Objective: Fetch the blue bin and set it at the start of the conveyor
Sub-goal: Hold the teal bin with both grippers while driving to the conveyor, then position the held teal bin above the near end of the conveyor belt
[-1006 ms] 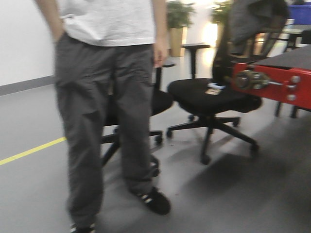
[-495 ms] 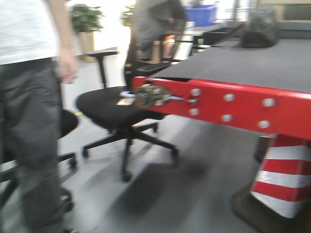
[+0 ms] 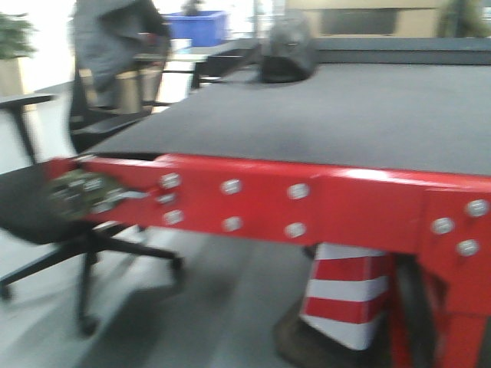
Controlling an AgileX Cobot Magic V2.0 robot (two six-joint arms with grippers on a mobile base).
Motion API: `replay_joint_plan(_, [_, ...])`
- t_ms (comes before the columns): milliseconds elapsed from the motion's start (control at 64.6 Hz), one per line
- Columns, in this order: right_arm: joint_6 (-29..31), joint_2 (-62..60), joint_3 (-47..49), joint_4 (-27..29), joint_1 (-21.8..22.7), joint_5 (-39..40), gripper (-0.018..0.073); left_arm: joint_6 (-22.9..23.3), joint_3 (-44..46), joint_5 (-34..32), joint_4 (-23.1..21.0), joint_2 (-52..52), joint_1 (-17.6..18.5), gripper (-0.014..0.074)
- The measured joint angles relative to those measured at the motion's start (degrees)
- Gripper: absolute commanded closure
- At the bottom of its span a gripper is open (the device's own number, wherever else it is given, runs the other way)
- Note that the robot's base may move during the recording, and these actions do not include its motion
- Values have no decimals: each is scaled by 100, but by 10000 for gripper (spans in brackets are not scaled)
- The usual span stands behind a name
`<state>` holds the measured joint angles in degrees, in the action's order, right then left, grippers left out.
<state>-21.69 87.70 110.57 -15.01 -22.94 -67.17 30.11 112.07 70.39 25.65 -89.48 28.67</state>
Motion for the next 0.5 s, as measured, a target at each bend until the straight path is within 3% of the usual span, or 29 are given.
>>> replay_joint_plan(495, [0,0,0,0,0,0,721,0,0,-22,8,0,0,707])
